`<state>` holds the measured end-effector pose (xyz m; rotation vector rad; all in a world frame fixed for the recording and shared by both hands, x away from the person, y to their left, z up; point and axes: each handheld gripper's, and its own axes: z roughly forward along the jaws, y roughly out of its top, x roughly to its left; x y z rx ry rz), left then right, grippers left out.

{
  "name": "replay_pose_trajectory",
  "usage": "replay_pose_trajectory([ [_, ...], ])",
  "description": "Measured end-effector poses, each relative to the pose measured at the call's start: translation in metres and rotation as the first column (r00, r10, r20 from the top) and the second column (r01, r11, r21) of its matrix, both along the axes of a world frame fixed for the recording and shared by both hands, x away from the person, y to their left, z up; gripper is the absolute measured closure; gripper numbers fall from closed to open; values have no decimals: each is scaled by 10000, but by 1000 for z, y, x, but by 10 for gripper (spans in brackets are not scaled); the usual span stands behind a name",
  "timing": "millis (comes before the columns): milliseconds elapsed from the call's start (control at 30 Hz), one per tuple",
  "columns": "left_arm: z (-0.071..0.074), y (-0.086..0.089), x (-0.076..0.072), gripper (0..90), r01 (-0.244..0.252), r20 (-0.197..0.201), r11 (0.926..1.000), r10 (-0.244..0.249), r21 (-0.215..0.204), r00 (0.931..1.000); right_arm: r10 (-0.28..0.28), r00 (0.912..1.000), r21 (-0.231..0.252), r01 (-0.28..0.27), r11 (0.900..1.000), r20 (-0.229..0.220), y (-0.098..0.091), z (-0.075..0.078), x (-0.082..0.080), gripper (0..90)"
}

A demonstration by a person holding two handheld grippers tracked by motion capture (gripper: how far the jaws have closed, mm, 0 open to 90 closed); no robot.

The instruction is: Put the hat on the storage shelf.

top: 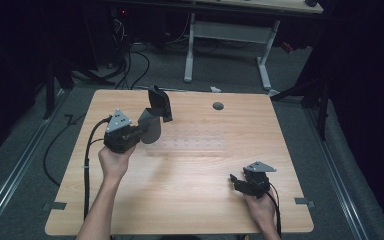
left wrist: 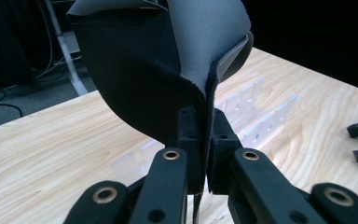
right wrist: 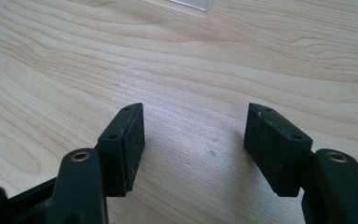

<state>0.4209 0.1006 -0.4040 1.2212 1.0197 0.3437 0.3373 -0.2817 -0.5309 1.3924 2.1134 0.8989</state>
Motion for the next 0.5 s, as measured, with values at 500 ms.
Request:
replay_pose_trajectory([
  [500, -12, -2, 16, 867, -393, 71, 9981, 390, 479, 9992, -11, 10000, -3, 11, 10000, -2, 0, 0, 0, 381],
])
